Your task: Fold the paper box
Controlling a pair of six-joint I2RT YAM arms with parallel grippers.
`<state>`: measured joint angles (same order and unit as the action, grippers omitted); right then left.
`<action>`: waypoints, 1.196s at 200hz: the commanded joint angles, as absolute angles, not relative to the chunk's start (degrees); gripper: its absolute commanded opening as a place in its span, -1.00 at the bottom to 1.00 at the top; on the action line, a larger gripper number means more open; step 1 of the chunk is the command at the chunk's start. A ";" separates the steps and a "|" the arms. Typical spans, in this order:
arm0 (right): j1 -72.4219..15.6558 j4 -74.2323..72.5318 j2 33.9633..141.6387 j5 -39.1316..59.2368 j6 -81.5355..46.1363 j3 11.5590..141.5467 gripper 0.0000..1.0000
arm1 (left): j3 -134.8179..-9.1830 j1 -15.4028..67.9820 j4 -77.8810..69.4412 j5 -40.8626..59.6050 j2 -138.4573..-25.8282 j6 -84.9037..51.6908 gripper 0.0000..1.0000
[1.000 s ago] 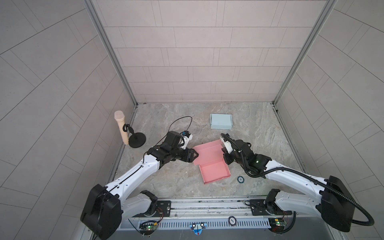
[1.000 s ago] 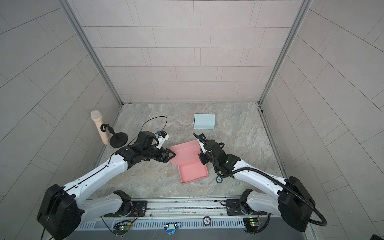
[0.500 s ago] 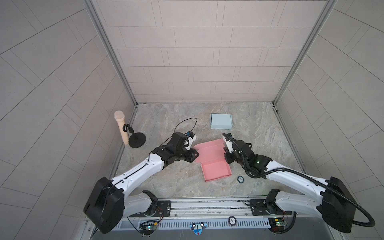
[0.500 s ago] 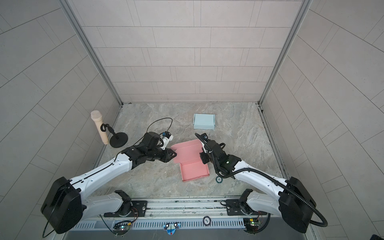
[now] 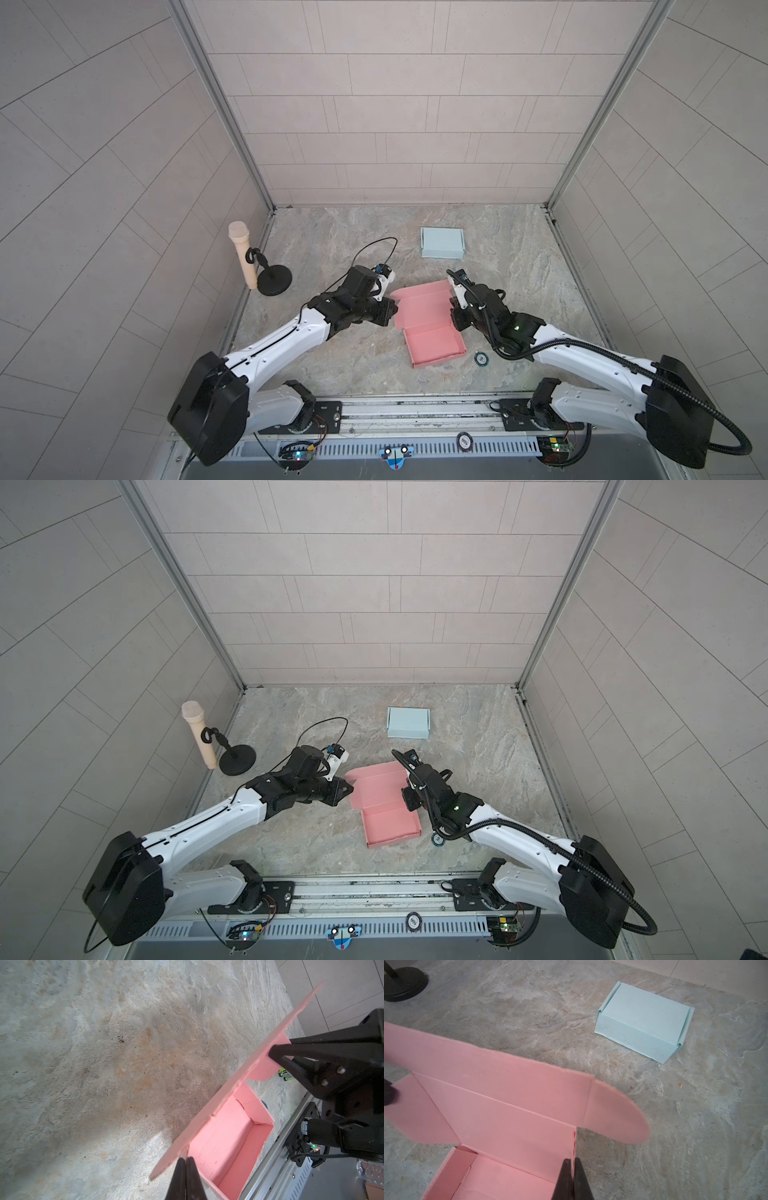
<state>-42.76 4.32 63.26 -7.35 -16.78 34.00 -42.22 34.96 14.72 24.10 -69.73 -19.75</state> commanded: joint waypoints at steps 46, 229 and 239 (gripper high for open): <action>-45.79 0.71 63.69 -11.54 -20.40 34.57 -0.93 | -46.11 35.22 15.02 16.07 -67.85 -21.79 -1.00; -50.86 -3.30 78.84 -26.83 -29.64 42.48 -0.69 | -26.65 36.89 -19.77 0.79 -67.59 -22.96 -1.00; -51.45 -2.73 79.17 -27.55 -30.00 42.99 -0.69 | -26.00 37.21 -20.76 0.58 -67.29 -22.94 -1.00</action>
<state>-50.09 -4.34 78.43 -23.66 -27.24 40.97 -27.99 36.42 -15.64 1.74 -68.03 -23.11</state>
